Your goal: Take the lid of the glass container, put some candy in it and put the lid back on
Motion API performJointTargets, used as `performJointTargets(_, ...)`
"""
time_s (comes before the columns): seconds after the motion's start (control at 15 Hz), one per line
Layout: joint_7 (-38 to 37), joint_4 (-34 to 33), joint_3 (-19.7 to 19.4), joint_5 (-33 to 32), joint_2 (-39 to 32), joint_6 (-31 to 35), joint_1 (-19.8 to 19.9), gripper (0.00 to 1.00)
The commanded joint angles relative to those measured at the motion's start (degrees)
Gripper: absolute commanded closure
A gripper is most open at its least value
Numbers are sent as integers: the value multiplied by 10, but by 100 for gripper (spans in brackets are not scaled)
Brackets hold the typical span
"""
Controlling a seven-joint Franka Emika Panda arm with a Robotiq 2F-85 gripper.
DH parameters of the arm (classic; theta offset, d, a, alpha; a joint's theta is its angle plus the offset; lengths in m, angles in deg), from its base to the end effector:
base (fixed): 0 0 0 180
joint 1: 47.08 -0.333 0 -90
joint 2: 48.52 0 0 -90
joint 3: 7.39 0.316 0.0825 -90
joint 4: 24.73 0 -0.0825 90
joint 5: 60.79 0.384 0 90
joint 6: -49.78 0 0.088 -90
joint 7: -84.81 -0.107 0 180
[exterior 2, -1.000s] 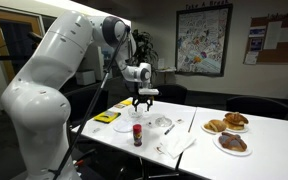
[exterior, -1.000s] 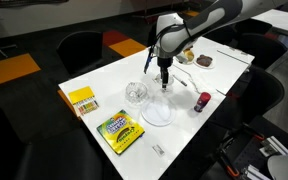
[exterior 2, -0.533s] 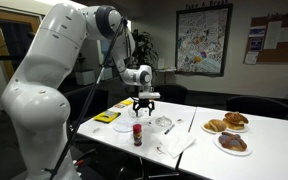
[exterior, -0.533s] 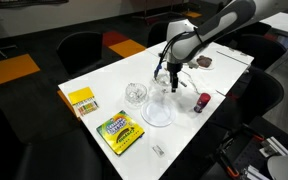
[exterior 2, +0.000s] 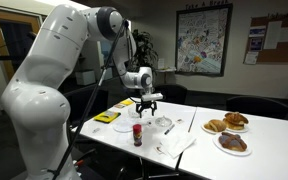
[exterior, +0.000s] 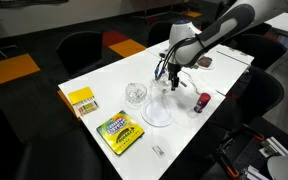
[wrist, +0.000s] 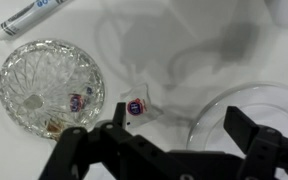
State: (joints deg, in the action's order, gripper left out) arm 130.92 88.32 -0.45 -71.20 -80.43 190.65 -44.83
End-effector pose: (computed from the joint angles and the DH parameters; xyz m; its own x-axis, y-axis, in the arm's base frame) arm 0.6039 0.0485 0.1799 0.5252 0.8476 -0.0757 0.8491 -0.5278 -0.0192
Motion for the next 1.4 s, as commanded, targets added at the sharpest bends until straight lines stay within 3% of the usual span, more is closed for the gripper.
performJointTargets(0.0,1,-3,1,0,-3,-1,1,0)
performJointTargets(0.47,13,-13,0,-13,-23,14,-4,0)
performJointTargets(1.27,11,-78,-9,-70,-124,88,-14,0)
performJointTargets(1.33,14,-86,-8,-70,-132,87,-13,25)
